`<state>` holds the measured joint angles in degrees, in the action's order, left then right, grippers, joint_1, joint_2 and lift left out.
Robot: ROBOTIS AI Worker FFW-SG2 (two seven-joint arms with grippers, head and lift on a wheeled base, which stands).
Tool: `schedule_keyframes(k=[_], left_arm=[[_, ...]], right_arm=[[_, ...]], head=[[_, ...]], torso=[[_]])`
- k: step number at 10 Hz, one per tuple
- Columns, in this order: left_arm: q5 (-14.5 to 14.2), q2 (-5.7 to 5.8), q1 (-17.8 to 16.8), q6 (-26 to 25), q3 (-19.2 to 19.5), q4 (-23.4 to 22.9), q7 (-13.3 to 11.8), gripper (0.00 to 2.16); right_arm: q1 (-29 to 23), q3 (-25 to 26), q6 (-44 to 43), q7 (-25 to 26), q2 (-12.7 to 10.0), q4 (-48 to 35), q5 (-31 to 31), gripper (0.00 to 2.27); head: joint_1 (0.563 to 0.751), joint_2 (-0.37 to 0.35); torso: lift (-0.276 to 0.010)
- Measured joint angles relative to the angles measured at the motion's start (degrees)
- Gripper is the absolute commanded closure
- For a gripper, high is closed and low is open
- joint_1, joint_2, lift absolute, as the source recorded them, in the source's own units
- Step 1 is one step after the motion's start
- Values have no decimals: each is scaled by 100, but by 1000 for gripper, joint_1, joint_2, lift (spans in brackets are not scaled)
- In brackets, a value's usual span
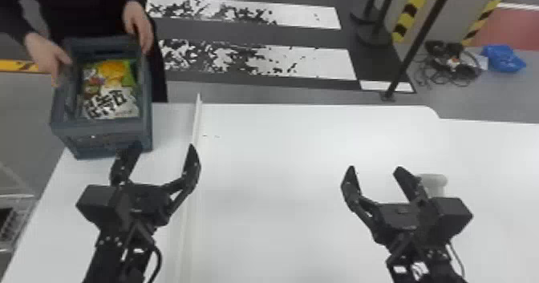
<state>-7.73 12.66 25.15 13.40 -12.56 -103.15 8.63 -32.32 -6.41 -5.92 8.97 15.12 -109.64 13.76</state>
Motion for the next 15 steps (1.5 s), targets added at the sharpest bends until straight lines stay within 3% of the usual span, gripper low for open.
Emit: schedule_keyframes(k=[6, 12, 15], left_arm=[[-85, 2, 92, -170, 76, -214, -83, 110], [-89, -25, 46, -246, 114, -124, -80, 110], [-156, -27, 30, -246, 127, -117, -86, 110]], right_arm=[[-59, 6, -346, -62, -34, 58, 130, 53], [-17, 6, -732, -74, -44, 257, 222, 53], [-1, 143, -534, -592, -43, 265, 665, 53]], head=[[695, -77], [695, -80], [695, -74]], torso=[[-29], [-29], [-29]])
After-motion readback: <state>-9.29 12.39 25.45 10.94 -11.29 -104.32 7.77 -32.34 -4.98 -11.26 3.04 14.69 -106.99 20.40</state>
